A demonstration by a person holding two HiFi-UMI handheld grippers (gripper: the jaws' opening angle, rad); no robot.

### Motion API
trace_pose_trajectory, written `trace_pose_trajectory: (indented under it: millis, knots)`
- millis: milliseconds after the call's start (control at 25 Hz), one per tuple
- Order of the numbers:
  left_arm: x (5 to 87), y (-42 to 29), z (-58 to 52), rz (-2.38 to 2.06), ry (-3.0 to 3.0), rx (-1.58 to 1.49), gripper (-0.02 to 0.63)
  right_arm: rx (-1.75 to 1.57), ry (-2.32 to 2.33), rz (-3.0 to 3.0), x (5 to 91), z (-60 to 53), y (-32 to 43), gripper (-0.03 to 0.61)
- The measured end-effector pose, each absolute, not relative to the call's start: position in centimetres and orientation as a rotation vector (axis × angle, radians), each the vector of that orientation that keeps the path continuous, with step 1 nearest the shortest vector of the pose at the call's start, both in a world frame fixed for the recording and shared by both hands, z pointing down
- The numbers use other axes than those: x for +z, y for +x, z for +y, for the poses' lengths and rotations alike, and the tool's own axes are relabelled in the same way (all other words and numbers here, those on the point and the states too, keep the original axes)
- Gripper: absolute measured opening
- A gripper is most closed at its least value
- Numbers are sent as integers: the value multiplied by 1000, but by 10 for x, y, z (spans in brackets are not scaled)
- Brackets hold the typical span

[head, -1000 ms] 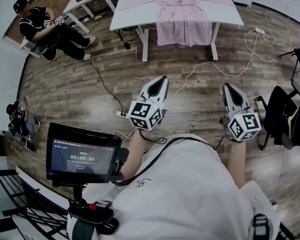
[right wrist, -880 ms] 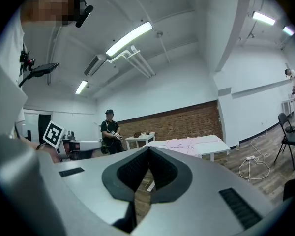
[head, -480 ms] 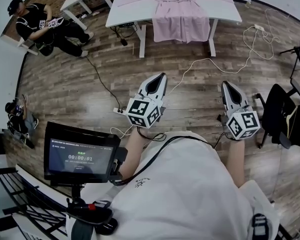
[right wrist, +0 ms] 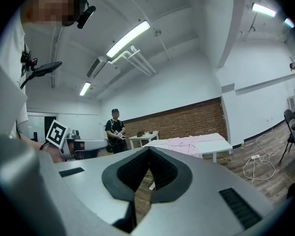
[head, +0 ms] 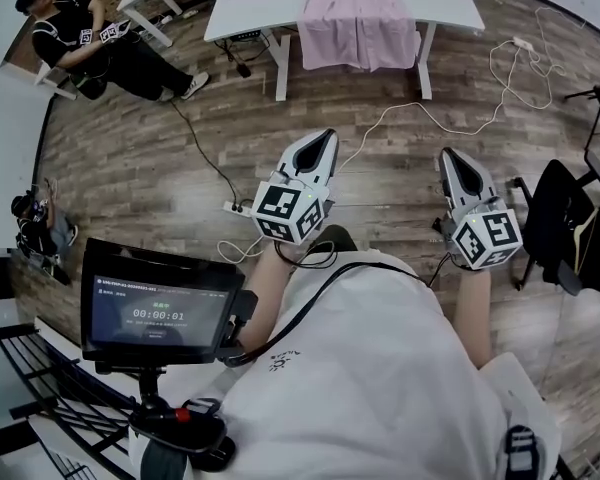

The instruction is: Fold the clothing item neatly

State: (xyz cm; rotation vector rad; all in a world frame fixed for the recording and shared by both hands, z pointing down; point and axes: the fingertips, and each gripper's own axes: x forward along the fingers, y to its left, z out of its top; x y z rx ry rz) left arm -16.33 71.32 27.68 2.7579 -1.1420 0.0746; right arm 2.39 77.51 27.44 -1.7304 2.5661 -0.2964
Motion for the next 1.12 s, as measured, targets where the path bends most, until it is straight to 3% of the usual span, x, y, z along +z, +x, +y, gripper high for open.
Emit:
trace_pose_trajectory:
  millis: [440,680,960,1120]
  knots:
    - [293,-154,683,-1096,2785,108,3,-335,-1755,2559,297,748,24,3]
    - [319,-167,539,-1032,2711,146,3,-415,-1812,2542,308,609,19,3]
    - [314,-160,528,-1000,2761,144,3,-357,-1816,2520,302,598,20,2]
    - [317,-169,427,-971,2742,136,3,-388,-1847,2520,303,502,10,3]
